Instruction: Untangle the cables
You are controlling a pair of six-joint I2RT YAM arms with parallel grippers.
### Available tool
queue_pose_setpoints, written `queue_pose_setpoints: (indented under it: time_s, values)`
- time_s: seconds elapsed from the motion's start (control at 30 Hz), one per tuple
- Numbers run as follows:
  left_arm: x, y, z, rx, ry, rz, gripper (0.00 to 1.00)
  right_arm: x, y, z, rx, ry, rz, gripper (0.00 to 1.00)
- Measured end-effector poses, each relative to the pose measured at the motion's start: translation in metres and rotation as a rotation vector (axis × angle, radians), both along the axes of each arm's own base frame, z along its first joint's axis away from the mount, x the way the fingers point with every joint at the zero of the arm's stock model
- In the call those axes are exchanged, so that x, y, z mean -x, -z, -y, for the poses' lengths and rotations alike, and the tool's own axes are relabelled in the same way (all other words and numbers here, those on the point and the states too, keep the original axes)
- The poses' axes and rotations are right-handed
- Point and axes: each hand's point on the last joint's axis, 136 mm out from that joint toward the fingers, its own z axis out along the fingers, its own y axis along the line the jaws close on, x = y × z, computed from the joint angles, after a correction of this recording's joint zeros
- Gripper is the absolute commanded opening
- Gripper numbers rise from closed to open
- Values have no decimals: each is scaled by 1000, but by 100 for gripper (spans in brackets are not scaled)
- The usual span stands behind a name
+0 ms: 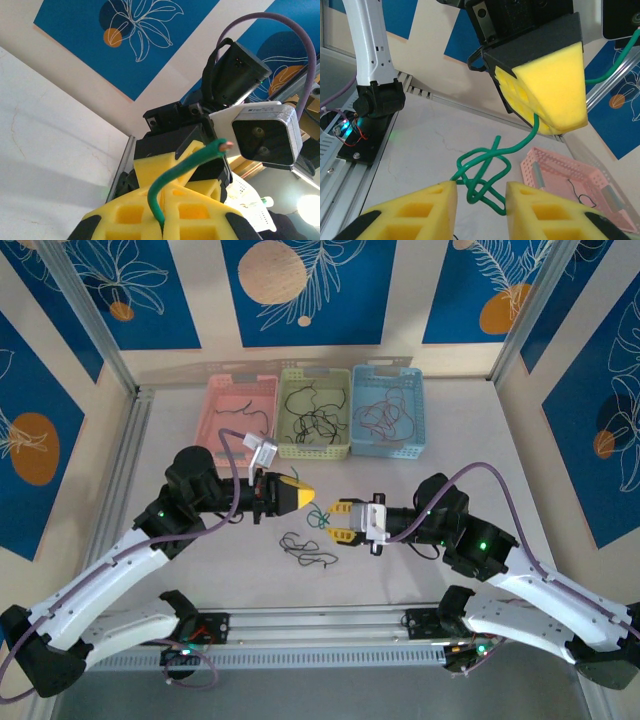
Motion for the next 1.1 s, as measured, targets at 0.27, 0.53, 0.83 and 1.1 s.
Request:
queue_pose_setpoints:
  time_s: [0.27,0.53,0.83,1.1]
  values:
    - [-1,5,1,-8,0,-17,0,-2,1,-2,3,1,0,7]
    - [-2,7,1,-11,-5,-27,0,-19,4,-1,-9,80,-73,0]
    - [-6,11,-6,-12,-65,21,0,-99,4,50,-224,448,-531,0]
    - [-7,19,-13,-40,-114,49,0,-115,16,83,-408,609,-922,0]
